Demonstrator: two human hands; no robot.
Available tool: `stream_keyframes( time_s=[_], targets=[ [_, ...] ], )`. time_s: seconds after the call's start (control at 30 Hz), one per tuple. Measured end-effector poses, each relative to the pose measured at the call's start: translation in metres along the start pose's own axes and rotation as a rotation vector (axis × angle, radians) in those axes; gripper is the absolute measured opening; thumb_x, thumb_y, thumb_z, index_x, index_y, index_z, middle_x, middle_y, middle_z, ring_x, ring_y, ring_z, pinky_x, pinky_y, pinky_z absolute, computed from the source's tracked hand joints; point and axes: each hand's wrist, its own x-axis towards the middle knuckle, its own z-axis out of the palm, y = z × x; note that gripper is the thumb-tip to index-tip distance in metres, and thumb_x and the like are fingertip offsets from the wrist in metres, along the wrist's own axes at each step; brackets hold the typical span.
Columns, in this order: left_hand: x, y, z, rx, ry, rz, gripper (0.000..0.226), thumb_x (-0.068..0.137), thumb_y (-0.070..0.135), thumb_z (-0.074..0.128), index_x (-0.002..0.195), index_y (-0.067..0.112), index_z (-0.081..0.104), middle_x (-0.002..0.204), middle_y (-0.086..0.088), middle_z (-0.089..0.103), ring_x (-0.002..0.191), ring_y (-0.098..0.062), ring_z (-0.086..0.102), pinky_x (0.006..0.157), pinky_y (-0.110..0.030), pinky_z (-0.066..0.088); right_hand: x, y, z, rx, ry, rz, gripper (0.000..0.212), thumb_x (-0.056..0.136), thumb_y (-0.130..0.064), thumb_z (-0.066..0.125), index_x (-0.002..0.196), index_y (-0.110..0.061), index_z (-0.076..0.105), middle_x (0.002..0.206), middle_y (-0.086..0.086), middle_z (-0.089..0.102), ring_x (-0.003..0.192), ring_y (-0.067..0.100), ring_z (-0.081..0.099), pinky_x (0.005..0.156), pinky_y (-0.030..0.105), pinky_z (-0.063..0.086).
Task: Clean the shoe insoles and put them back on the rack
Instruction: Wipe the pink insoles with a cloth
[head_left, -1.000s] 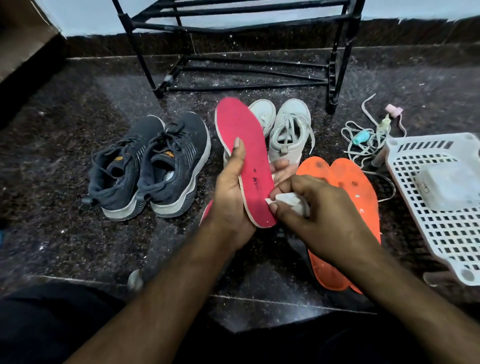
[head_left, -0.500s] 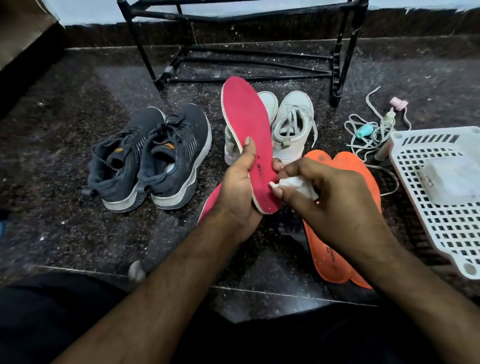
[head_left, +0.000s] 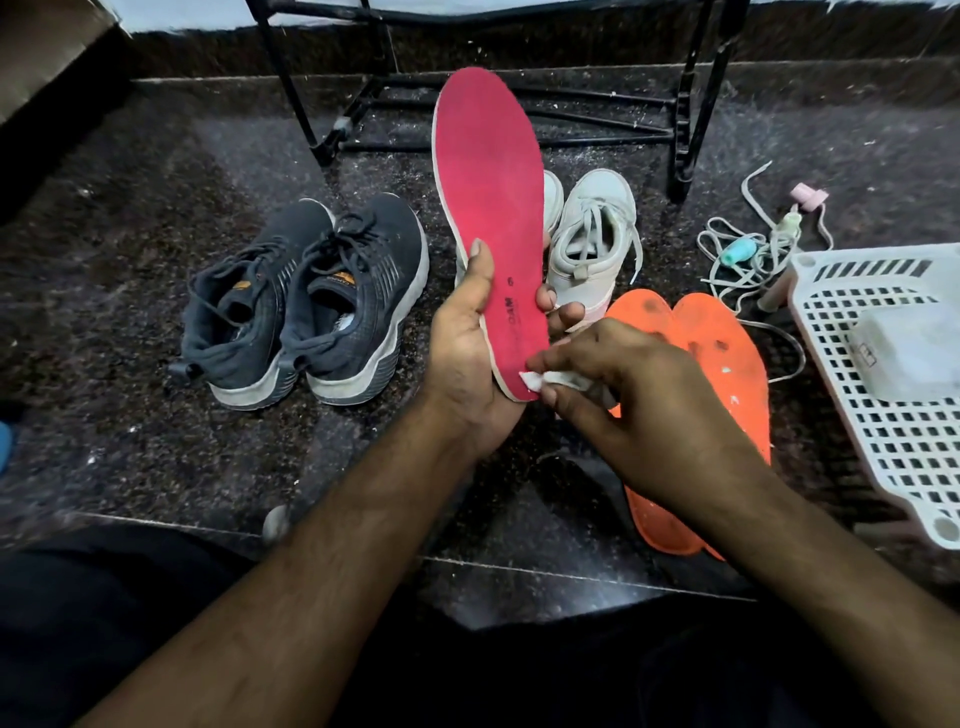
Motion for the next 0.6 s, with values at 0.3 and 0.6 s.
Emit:
stream_keyframes(
  time_s=[0.3,0.6],
  targets=[
    [0.002,0.0,0.0,-0.025,0.023,0.027,0.059,0.102,0.06,0.036,0.13,0.011,0.052,0.082,-0.007,0.05,0.075,-0.023,0.059,0.07,-0.035,0.047,0.001,0.001,-0.012,-0.067,0.121,0.0,0.02,0.083,-0.021,0.076,0.102,-0.027,0.074,0.081,-0.01,0.055,0.073,0.0,0.05,0.068,0.008,0.036],
    [0.001,-0.001,0.003,-0.028,0.05,0.025,0.057,0.101,0.06,0.037,0.127,0.012,0.053,0.081,-0.007,0.05,0.075,-0.024,0.058,0.074,-0.036,0.048,0.0,-0.003,-0.005,0.076,0.076,-0.007,0.017,0.085,-0.018,0.075,0.1,-0.025,0.075,0.087,-0.006,0.063,0.079,0.003,0.058,0.069,0.01,0.04]
  ],
)
